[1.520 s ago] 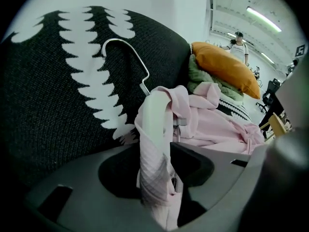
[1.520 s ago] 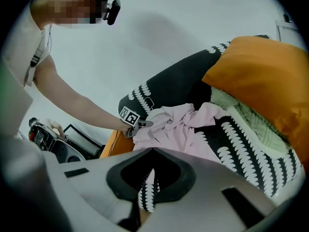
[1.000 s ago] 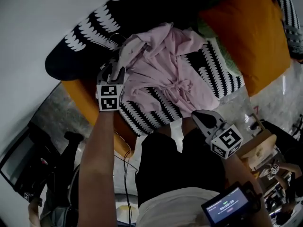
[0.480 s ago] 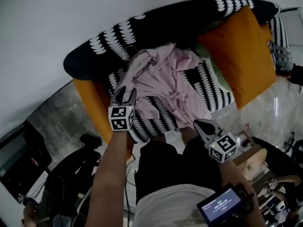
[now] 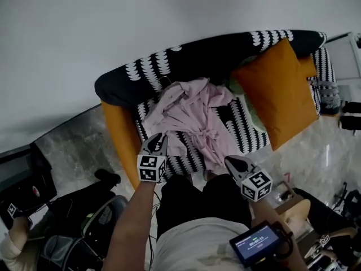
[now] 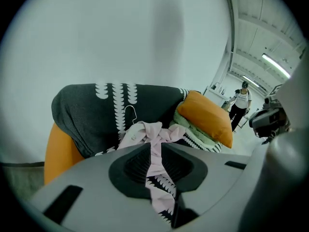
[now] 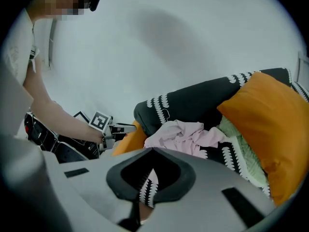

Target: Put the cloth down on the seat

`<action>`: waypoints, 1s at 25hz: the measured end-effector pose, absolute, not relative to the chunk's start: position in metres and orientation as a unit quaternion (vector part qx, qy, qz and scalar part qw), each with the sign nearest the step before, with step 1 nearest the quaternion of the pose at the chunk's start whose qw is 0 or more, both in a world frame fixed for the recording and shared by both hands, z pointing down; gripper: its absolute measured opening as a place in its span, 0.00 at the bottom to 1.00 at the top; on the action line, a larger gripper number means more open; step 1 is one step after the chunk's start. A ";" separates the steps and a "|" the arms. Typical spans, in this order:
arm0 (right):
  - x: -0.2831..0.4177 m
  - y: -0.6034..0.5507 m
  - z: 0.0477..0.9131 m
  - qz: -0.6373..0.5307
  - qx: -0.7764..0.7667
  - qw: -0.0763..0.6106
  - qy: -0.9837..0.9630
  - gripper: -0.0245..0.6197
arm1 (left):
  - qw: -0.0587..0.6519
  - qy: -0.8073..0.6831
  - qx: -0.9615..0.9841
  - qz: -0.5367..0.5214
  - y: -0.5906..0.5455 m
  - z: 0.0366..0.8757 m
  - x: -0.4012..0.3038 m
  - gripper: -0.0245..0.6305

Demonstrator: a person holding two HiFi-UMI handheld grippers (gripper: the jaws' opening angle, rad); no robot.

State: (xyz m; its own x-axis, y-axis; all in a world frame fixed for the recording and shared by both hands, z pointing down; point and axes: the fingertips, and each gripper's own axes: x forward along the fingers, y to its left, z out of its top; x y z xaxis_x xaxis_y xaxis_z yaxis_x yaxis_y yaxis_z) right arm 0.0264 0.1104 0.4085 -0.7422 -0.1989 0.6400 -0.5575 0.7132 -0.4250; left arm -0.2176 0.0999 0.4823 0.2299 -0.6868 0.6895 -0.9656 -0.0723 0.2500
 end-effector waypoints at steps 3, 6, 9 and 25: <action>0.029 0.105 0.398 0.300 0.206 0.278 -0.889 0.06 | 0.334 -0.594 0.704 0.200 0.110 0.461 -0.206 0.11; 0.029 0.101 0.389 0.291 0.193 0.269 -0.898 0.06 | 0.333 -0.591 0.706 0.202 0.122 0.445 -0.190 0.09; 0.030 0.101 0.375 0.279 0.179 0.262 -0.906 0.06 | 0.340 -0.583 0.711 0.196 0.143 0.430 -0.165 0.08; 0.028 0.098 0.287 0.202 0.099 0.181 -0.957 0.06 | 0.299 -0.579 0.741 0.160 0.191 0.328 -0.068 0.06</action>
